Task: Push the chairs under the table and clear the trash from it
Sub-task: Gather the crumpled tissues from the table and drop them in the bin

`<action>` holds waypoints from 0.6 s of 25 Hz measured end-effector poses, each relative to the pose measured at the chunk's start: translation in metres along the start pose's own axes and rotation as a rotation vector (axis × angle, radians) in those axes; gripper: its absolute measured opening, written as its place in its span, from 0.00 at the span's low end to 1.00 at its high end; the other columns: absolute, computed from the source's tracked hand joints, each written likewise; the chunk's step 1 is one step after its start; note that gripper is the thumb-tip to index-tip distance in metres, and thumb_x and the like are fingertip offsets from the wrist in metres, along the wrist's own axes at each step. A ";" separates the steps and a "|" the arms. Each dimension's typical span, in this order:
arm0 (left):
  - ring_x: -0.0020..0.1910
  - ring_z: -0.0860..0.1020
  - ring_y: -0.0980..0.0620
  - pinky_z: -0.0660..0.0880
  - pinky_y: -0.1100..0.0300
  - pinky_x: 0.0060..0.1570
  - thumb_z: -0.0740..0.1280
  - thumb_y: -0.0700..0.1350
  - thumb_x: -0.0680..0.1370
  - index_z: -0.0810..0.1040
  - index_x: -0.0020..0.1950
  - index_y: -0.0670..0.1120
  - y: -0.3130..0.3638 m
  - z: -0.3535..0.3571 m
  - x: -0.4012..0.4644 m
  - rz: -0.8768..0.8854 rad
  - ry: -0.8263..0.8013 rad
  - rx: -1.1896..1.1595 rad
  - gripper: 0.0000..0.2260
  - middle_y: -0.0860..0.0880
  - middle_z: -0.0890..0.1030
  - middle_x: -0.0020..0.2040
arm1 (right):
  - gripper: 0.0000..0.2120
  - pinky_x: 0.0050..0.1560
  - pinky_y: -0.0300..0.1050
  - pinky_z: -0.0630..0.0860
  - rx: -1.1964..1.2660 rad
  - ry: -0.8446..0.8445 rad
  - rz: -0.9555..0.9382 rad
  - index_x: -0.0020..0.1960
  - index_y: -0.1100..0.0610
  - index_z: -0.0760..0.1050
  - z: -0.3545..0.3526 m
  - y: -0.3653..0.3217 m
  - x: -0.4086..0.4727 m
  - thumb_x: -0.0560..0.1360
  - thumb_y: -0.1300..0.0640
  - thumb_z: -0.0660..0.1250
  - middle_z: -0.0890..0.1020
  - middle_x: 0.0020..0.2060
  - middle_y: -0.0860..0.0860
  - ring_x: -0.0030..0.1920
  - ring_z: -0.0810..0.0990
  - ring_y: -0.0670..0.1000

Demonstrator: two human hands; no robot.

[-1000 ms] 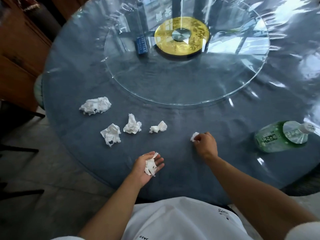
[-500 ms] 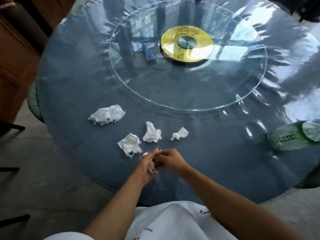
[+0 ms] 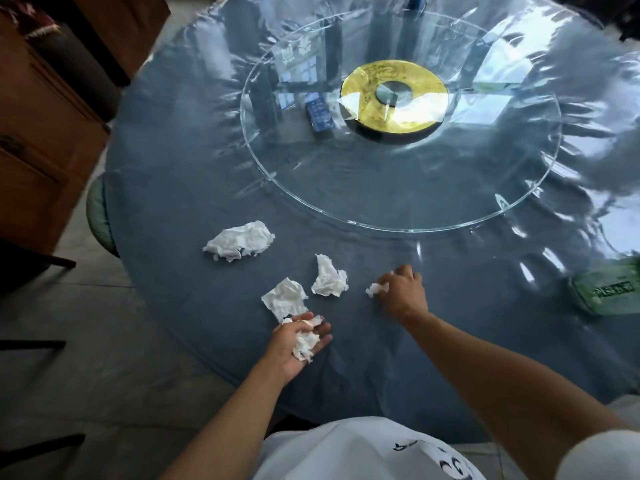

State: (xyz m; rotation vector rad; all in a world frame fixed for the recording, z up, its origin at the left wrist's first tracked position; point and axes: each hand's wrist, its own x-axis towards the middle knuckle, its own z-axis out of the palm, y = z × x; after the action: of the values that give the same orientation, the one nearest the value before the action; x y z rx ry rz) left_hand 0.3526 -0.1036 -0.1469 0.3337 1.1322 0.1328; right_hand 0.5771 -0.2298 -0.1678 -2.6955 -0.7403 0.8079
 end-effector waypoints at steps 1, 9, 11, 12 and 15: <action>0.46 0.83 0.37 0.82 0.41 0.49 0.58 0.26 0.76 0.75 0.54 0.40 0.000 -0.001 -0.002 -0.003 0.011 -0.001 0.13 0.37 0.84 0.47 | 0.10 0.61 0.51 0.72 0.019 -0.027 0.009 0.58 0.54 0.82 0.002 0.003 0.002 0.78 0.56 0.66 0.73 0.60 0.56 0.62 0.73 0.63; 0.42 0.84 0.42 0.84 0.48 0.42 0.70 0.38 0.76 0.80 0.57 0.40 0.003 0.015 -0.013 0.103 0.040 -0.030 0.10 0.36 0.84 0.50 | 0.06 0.35 0.34 0.73 0.635 -0.206 -0.159 0.46 0.52 0.80 0.015 -0.077 -0.062 0.72 0.61 0.72 0.80 0.35 0.47 0.30 0.76 0.40; 0.40 0.85 0.43 0.83 0.51 0.37 0.71 0.44 0.78 0.82 0.57 0.39 0.004 0.013 -0.014 0.133 0.041 -0.027 0.12 0.37 0.85 0.50 | 0.07 0.33 0.36 0.78 0.726 -0.324 -0.171 0.47 0.56 0.79 0.026 -0.097 -0.076 0.71 0.63 0.74 0.81 0.37 0.49 0.29 0.78 0.39; 0.39 0.85 0.43 0.82 0.52 0.35 0.72 0.45 0.77 0.82 0.56 0.39 0.006 0.011 -0.014 0.145 0.043 -0.028 0.12 0.37 0.85 0.48 | 0.05 0.33 0.41 0.80 0.731 -0.362 -0.176 0.45 0.59 0.80 0.032 -0.105 -0.080 0.71 0.64 0.74 0.81 0.36 0.50 0.29 0.78 0.41; 0.36 0.85 0.43 0.82 0.51 0.34 0.73 0.39 0.72 0.81 0.50 0.39 0.021 -0.006 -0.010 0.157 0.035 -0.037 0.09 0.38 0.85 0.43 | 0.03 0.41 0.46 0.80 0.639 -0.408 -0.244 0.42 0.57 0.84 0.041 -0.123 -0.075 0.73 0.59 0.72 0.82 0.33 0.46 0.33 0.78 0.42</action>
State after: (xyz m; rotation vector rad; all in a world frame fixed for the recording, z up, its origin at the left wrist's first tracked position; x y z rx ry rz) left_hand 0.3446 -0.0852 -0.1336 0.3886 1.1361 0.2985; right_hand 0.4504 -0.1623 -0.1245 -1.8613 -0.7149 1.2842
